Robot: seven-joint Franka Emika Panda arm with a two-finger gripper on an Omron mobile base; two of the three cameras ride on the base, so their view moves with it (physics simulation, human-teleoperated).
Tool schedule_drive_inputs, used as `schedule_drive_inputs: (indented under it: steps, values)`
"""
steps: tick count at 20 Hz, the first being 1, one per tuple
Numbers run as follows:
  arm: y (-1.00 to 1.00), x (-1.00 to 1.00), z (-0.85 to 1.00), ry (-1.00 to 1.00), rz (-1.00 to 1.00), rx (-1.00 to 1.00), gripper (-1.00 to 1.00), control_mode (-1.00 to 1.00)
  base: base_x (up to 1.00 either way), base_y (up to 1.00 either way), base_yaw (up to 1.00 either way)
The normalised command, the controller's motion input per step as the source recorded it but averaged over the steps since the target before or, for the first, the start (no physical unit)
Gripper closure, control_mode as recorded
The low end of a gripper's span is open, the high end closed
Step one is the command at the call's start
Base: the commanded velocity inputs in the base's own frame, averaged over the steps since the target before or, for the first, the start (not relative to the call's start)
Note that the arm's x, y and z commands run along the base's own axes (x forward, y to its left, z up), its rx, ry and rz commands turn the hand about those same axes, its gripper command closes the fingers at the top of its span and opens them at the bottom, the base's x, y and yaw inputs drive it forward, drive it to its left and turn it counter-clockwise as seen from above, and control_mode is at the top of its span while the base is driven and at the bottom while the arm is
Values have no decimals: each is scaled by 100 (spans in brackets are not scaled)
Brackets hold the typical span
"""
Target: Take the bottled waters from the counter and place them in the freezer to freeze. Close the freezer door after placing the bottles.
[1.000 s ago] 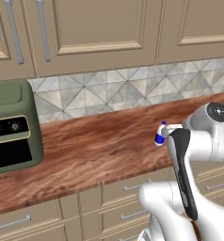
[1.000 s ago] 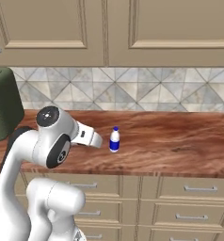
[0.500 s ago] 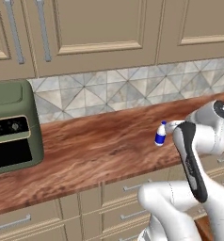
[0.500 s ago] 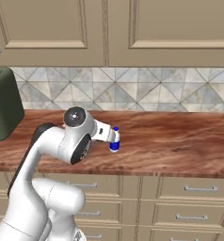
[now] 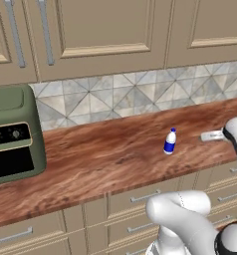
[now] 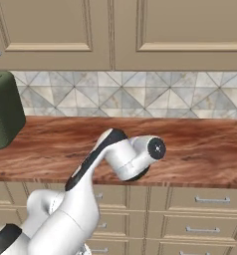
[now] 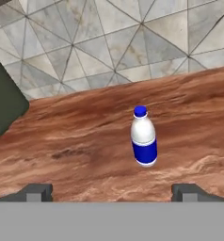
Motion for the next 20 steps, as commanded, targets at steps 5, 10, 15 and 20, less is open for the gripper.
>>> schedule_drive_inputs:
  steps: [5,10,15,20]
  values:
    - [0,0,-42,-30,17,0,-100,-100,0,0,0]
    - [22,25,-30,-17,13,0,-100,-100,0,0,0]
    - [0,19,-36,-18,2,0,-100,-100,0,0,0]
    - [0,0,-3,0,0,0,-100,-100,0,0,0]
